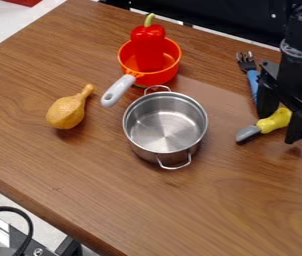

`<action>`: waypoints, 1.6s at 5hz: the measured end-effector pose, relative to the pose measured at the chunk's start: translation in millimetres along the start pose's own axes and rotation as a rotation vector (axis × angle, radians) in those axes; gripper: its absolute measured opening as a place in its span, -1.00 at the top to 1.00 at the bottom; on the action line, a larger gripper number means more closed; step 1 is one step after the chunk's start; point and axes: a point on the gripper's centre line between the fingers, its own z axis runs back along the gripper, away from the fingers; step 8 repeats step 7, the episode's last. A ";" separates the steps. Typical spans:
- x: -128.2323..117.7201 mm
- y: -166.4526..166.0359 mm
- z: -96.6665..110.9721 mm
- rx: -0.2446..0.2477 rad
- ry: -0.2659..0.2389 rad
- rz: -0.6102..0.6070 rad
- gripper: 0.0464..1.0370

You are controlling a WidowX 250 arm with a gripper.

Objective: Put the knife on the upper right corner

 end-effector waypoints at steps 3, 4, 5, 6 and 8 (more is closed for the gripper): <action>-4.3 33.0 43.2 -0.038 -0.069 0.197 -0.92; 3.0 51.9 58.8 -0.022 -0.113 0.290 -0.92; 17.5 70.1 57.7 0.028 -0.140 0.403 -0.92; 23.3 93.7 55.2 0.058 -0.161 0.516 -0.92; 22.0 120.3 52.1 0.053 -0.143 0.560 -0.92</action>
